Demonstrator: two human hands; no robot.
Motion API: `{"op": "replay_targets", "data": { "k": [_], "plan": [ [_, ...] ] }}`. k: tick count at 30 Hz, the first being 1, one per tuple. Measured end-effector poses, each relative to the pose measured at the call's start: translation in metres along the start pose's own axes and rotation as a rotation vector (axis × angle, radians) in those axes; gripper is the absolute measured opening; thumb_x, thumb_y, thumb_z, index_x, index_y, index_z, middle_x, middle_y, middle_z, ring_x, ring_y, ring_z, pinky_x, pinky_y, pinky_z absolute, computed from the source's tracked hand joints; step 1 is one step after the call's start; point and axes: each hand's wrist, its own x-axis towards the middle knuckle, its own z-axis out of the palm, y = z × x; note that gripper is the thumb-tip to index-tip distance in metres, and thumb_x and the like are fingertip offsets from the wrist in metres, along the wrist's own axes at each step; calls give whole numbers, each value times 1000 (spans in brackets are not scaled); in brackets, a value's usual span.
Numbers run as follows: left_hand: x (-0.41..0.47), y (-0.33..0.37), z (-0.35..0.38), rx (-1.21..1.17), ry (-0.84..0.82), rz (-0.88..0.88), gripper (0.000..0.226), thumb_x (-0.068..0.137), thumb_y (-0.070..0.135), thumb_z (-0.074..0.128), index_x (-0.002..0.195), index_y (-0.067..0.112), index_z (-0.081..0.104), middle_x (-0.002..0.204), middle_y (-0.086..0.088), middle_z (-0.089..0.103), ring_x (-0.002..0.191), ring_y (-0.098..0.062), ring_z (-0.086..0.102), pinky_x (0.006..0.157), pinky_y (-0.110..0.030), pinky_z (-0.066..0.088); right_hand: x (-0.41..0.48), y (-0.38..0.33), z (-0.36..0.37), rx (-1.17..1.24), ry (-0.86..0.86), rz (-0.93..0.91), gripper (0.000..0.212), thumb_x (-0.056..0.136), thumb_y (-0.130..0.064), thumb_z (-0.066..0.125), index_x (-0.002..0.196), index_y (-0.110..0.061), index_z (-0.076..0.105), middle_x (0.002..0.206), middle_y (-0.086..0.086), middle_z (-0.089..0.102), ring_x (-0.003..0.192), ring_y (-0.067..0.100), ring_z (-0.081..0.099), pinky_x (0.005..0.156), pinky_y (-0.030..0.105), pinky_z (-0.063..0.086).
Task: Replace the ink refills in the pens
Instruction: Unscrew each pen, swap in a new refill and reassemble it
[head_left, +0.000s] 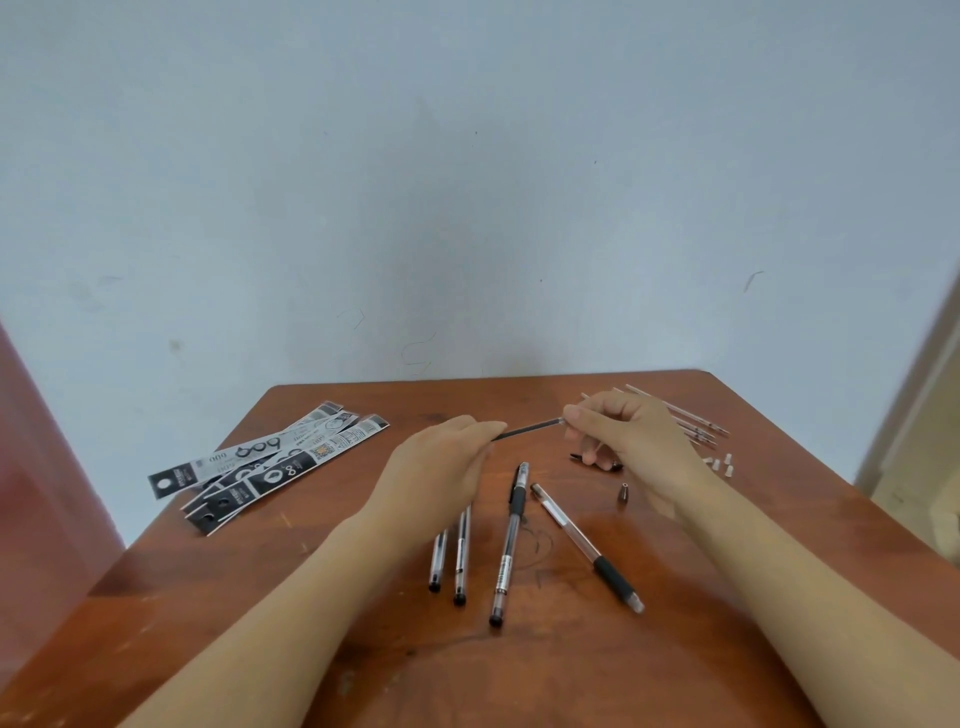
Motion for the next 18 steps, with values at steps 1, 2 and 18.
{"op": "replay_targets", "data": {
  "k": [1, 2, 18],
  "plan": [
    [0, 0, 0, 0, -4, -2, 36, 95, 13, 38, 130, 17, 46, 103, -3, 61, 90, -20, 56, 80, -32, 46, 0, -1, 0, -1, -8, 7, 18, 84, -14, 62, 66, -13, 64, 48, -8, 62, 40, 2, 48, 41, 14, 36],
    [0, -1, -1, 4, -9, -6, 37, 95, 13, 38, 130, 17, 46, 104, -4, 61, 91, -21, 56, 81, -33, 46, 0, -1, -1, -2, -15, 12, 17, 84, -14, 61, 68, -13, 64, 50, -8, 63, 40, 2, 49, 41, 14, 36],
    [1, 0, -9, -33, -16, -72, 25, 93, 28, 45, 106, 20, 64, 86, 2, 70, 80, -17, 62, 76, -35, 50, -1, -2, -2, -12, -40, 9, 19, 85, -7, 60, 67, -10, 65, 45, -7, 61, 40, 1, 48, 43, 13, 38]
  ]
}}
